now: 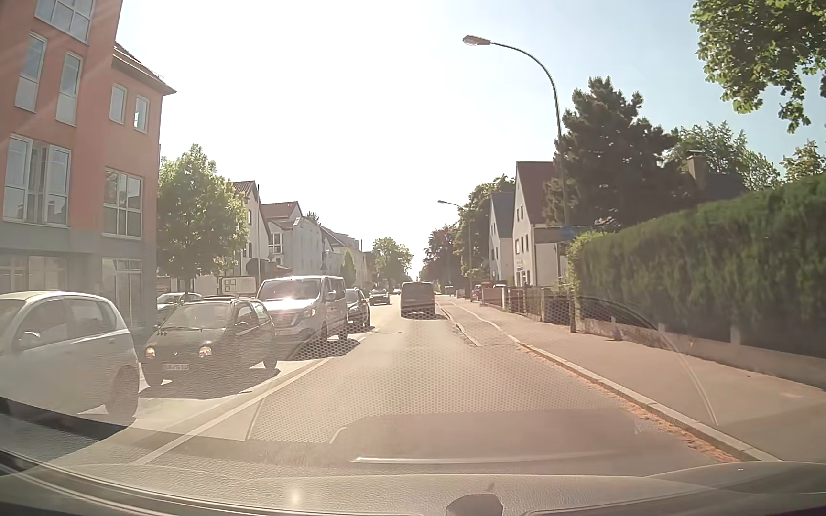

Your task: Follow the waypoints while adhering to traffic rules and regulations

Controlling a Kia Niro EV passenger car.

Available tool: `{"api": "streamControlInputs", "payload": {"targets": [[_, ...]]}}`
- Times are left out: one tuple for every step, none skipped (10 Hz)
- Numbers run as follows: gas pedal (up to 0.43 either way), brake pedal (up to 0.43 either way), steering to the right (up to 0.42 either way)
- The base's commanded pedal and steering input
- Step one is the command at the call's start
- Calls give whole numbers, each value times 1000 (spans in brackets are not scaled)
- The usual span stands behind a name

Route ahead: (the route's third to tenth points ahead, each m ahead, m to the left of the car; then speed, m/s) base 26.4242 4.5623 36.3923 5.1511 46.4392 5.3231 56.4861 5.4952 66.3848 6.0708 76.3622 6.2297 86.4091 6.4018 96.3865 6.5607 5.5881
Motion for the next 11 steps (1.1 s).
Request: {"api": "streamControlInputs", "payload": {"targets": [[177, 0, -72], [177, 0, -53], [177, 0, -38], [177, 0, -23], [177, 0, -8], [177, 0, -2], [169, 0, -3], [169, 0, -3], [169, 0, -3], [169, 0, -2], [169, 0, -1]]}}
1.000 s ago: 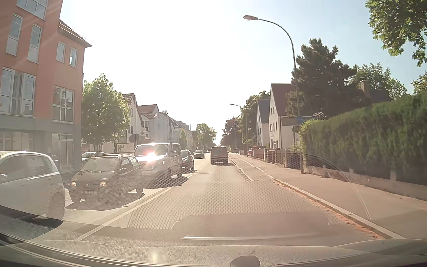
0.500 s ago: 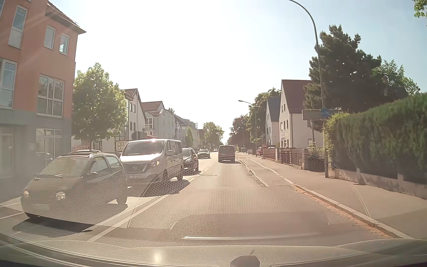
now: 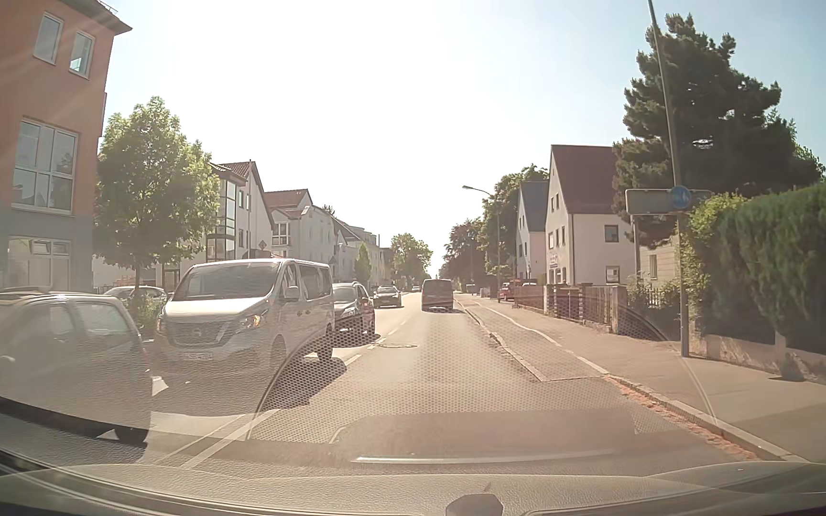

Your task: Follow the waypoints while adhering to traffic rules and regulations

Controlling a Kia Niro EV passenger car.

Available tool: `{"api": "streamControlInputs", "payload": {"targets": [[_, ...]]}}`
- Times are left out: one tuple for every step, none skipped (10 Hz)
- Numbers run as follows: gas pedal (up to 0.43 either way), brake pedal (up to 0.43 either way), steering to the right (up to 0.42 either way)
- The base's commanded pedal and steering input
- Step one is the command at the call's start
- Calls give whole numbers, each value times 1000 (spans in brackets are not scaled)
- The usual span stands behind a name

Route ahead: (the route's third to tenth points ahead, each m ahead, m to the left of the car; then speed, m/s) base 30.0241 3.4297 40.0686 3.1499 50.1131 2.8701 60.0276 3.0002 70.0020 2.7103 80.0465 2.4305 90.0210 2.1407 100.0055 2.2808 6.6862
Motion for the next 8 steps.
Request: {"api": "streamControlInputs", "payload": {"targets": [[157, 0, -1], [130, 0, -1], [118, 0, -1], [110, 0, -1], [110, 0, -1], [110, 0, -1], [110, 0, -1], [110, 0, -3]]}}
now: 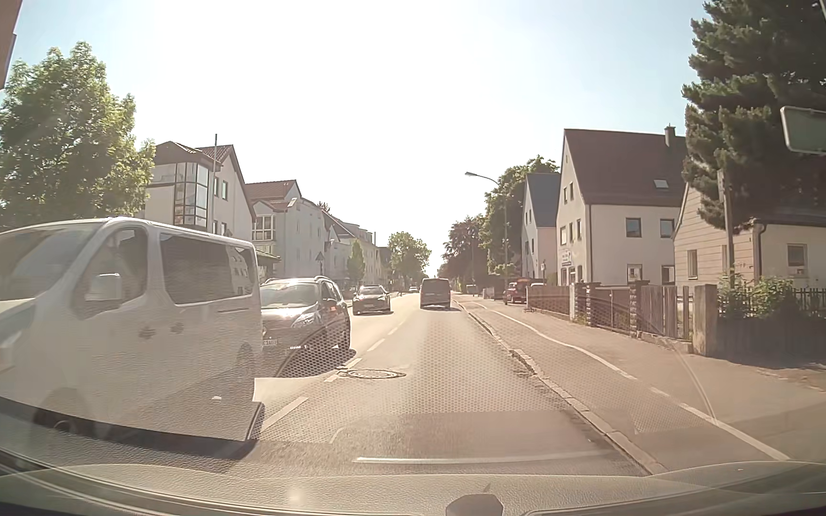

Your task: Follow the waypoints while adhering to traffic rules and regulations

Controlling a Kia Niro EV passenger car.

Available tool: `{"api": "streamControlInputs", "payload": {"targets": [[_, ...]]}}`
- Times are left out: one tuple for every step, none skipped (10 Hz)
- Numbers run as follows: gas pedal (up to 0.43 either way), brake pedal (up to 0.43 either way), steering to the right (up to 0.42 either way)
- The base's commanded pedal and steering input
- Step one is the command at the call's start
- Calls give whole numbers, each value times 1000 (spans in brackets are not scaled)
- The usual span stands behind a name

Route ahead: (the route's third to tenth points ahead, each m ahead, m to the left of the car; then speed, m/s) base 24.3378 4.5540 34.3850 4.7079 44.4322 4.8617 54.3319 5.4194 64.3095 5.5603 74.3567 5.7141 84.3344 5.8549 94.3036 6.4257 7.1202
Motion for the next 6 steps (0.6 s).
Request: {"api": "streamControlInputs", "payload": {"targets": [[110, 0, -5], [98, 0, -6], [79, 0, -7], [28, 0, -7], [20, 0, -11], [20, 0, -13]]}}
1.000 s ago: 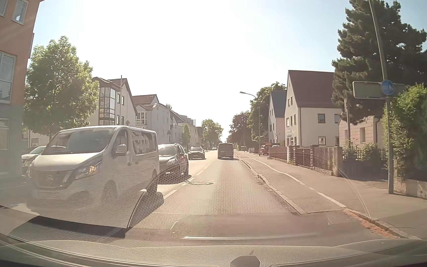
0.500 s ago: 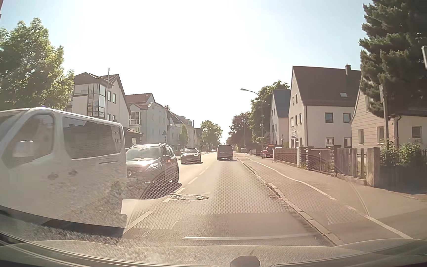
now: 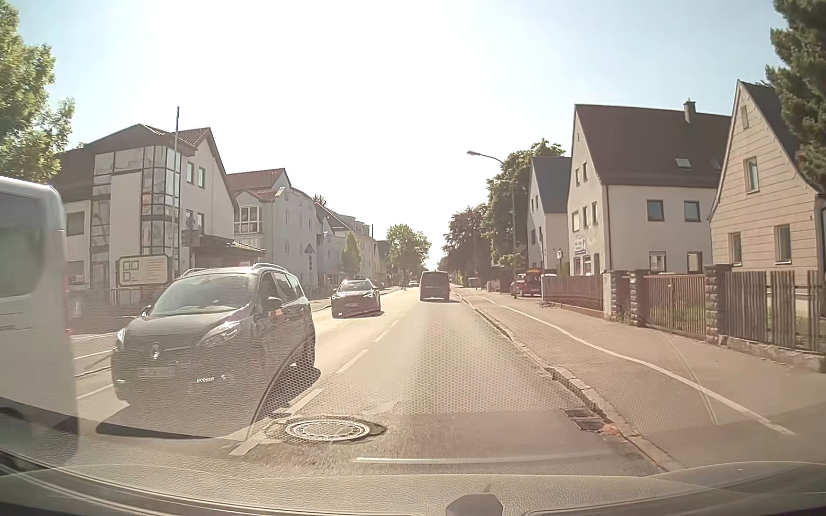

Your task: Follow the waypoints while adhering to traffic rules and regulations

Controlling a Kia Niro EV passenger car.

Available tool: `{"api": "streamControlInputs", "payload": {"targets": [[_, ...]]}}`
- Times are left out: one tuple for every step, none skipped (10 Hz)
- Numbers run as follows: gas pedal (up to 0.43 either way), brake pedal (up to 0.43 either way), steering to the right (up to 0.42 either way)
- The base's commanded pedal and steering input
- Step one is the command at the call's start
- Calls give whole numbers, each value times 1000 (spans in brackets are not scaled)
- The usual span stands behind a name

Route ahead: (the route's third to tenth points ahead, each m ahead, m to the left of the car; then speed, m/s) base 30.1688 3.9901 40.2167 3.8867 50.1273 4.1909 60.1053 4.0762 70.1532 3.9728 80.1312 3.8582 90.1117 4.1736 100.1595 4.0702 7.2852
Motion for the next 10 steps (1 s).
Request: {"api": "streamControlInputs", "payload": {"targets": [[20, 0, -13], [20, 0, -13], [20, 0, -11], [20, 0, -7], [20, 0, -3], [20, 0, -2], [28, 0, -3], [28, 0, -5], [39, 0, -6], [39, 0, -5]]}}
